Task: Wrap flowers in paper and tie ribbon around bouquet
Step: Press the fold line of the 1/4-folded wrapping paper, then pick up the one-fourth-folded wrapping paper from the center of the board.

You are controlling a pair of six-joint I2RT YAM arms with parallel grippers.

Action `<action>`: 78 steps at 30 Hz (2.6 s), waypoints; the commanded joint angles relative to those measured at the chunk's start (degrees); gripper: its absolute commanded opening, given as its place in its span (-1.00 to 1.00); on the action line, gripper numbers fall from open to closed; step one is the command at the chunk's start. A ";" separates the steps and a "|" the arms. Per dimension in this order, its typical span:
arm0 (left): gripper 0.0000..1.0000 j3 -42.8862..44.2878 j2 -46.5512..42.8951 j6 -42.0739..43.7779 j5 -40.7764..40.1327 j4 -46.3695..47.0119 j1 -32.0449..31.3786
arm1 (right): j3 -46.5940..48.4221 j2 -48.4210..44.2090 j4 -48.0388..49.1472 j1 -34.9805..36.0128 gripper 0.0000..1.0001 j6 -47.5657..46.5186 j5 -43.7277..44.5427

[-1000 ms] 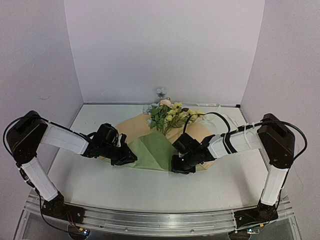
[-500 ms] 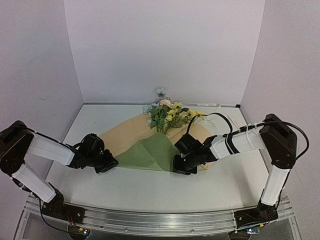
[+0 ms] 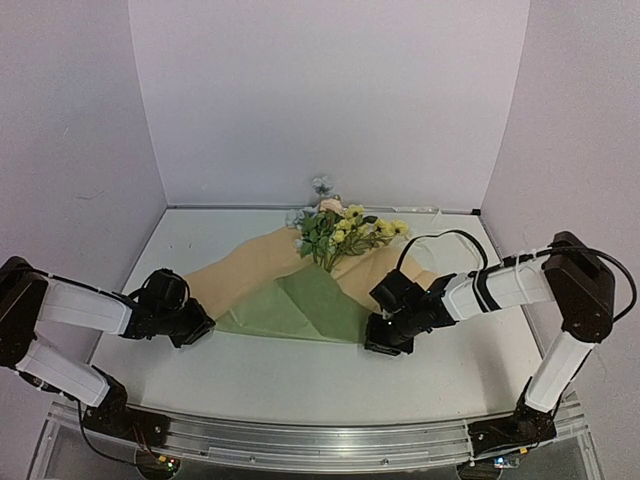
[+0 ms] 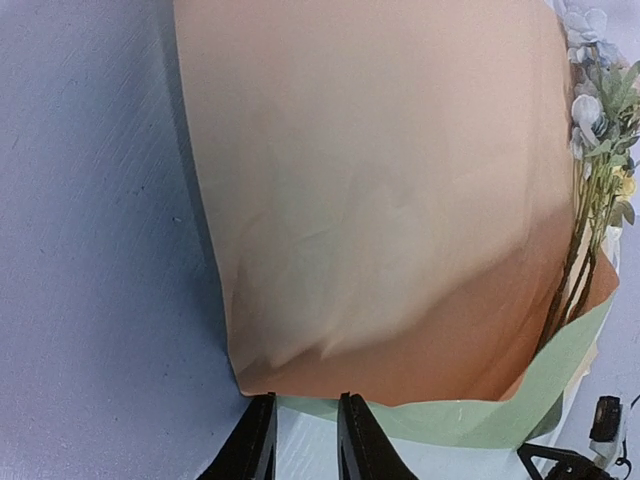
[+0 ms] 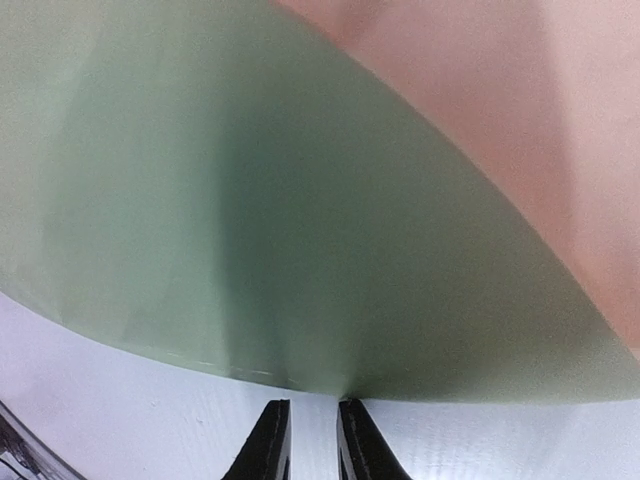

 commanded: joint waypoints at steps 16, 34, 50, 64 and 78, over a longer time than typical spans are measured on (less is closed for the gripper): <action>-0.44 19.98 -6.39 19.71 12.80 -20.19 -7.66 | -23.86 -20.36 16.34 -4.30 0.32 13.00 4.91; -0.57 41.93 30.15 23.52 25.52 -5.75 -16.01 | -36.24 -7.63 53.28 -8.24 0.12 20.00 6.29; -0.61 46.79 37.57 21.48 23.29 -8.30 -15.99 | -40.48 -10.01 58.95 -6.70 0.03 16.35 10.93; -0.62 47.61 38.72 21.62 23.14 -9.30 -16.02 | -38.63 -8.94 61.35 -3.03 0.36 12.28 11.95; -0.63 47.42 39.15 21.65 23.24 -9.07 -16.03 | -38.39 -8.94 61.46 -2.66 -0.33 10.60 13.96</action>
